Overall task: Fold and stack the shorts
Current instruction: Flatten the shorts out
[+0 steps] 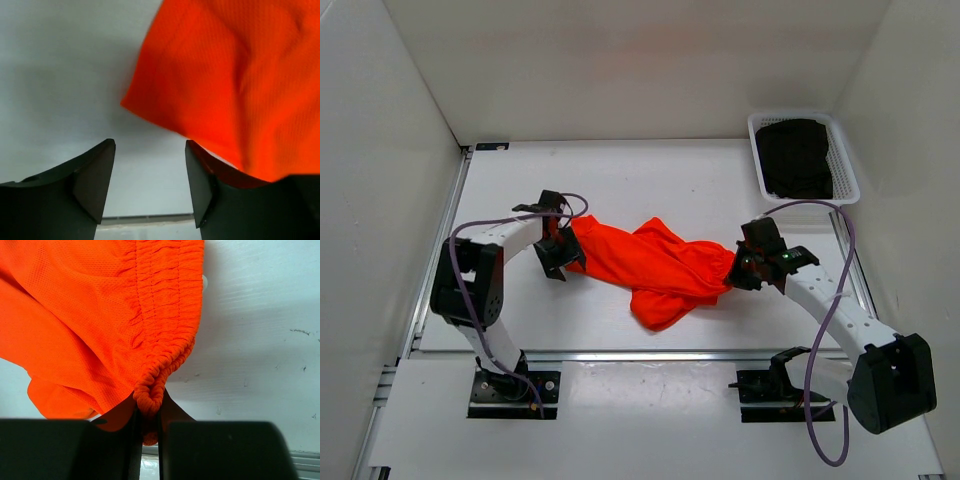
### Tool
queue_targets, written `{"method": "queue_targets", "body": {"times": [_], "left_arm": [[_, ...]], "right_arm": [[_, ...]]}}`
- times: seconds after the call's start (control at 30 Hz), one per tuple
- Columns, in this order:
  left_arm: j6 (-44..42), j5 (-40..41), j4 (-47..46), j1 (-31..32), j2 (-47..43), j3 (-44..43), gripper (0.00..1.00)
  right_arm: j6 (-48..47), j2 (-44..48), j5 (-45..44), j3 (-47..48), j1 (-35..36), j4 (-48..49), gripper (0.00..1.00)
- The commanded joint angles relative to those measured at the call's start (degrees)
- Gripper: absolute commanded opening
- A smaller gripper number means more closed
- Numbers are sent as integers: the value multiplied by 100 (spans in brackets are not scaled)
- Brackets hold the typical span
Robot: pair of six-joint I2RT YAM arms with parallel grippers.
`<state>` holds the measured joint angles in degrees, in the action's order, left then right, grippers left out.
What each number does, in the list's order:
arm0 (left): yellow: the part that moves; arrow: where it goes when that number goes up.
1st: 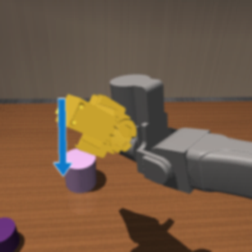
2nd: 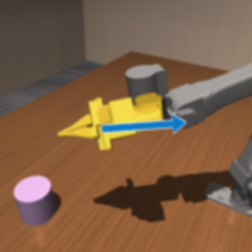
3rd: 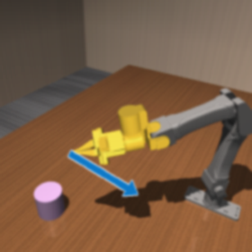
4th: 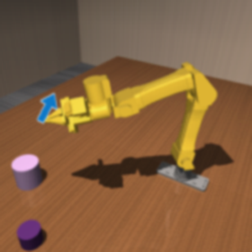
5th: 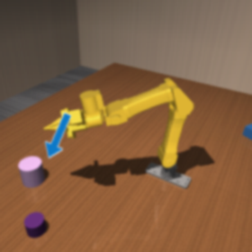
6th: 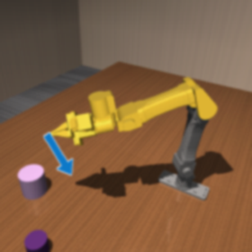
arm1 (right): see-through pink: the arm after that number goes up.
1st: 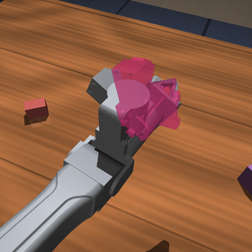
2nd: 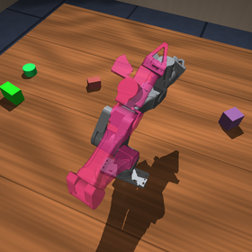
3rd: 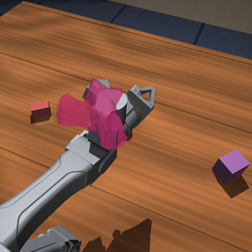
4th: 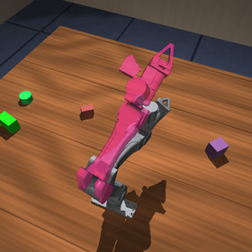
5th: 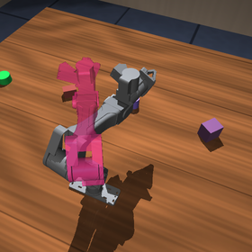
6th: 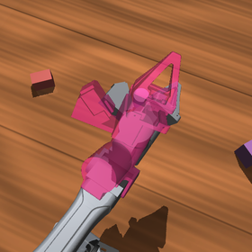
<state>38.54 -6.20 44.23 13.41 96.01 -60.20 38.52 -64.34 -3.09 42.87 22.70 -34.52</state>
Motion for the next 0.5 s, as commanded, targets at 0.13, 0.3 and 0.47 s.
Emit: {"method": "queue_targets", "body": {"times": [0.13,0.3,0.47], "left_arm": [[-102,110,-309,13,769,-799,14],[-391,83,23,13,543,-1326,10],[-453,233,542,65,-124,-1380,10]], "right_arm": [[-91,114,-60,204,42,33,0],[-196,114,-121,397,42,-133,0],[-248,167,-174,511,42,-239,0]]}}
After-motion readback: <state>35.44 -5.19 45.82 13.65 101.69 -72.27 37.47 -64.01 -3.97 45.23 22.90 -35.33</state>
